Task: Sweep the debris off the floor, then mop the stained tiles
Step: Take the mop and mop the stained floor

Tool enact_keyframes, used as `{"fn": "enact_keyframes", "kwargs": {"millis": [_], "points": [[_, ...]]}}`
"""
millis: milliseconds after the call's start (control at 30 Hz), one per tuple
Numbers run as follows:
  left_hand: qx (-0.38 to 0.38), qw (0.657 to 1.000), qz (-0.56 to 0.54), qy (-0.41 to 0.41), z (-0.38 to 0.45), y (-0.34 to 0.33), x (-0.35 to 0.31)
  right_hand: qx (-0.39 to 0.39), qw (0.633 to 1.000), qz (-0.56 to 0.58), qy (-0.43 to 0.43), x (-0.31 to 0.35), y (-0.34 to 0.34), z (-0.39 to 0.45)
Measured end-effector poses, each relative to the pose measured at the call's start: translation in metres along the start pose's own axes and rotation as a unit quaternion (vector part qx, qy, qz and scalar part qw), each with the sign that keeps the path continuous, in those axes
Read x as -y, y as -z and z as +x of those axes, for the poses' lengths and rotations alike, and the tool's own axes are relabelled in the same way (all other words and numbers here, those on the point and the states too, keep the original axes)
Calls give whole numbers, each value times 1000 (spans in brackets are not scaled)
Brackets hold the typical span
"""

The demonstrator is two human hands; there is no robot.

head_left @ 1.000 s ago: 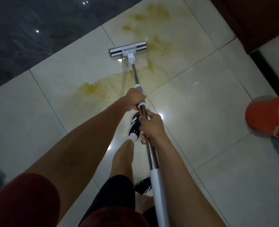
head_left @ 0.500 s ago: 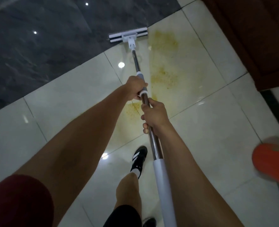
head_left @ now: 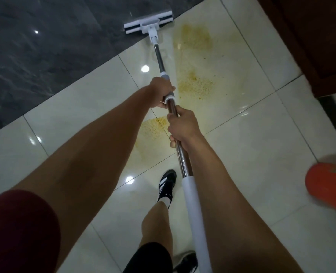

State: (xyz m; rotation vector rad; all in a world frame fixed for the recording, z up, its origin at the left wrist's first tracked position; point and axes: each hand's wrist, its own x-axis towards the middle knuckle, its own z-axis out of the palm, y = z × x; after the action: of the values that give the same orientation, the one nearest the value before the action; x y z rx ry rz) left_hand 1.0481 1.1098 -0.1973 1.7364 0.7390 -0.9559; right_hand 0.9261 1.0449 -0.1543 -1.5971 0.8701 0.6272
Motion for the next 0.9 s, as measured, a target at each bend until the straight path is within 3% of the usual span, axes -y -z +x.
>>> {"fn": "enact_keyframes", "kwargs": {"millis": [367, 667, 900], "points": [[39, 997, 64, -10, -103, -85, 141, -26, 999, -12, -17, -149, 46, -135], [123, 981, 142, -47, -226, -166, 310, -40, 999, 6, -35, -315, 86, -287], [119, 981, 148, -33, -264, -197, 366, -38, 998, 35, -39, -367, 102, -342]]}}
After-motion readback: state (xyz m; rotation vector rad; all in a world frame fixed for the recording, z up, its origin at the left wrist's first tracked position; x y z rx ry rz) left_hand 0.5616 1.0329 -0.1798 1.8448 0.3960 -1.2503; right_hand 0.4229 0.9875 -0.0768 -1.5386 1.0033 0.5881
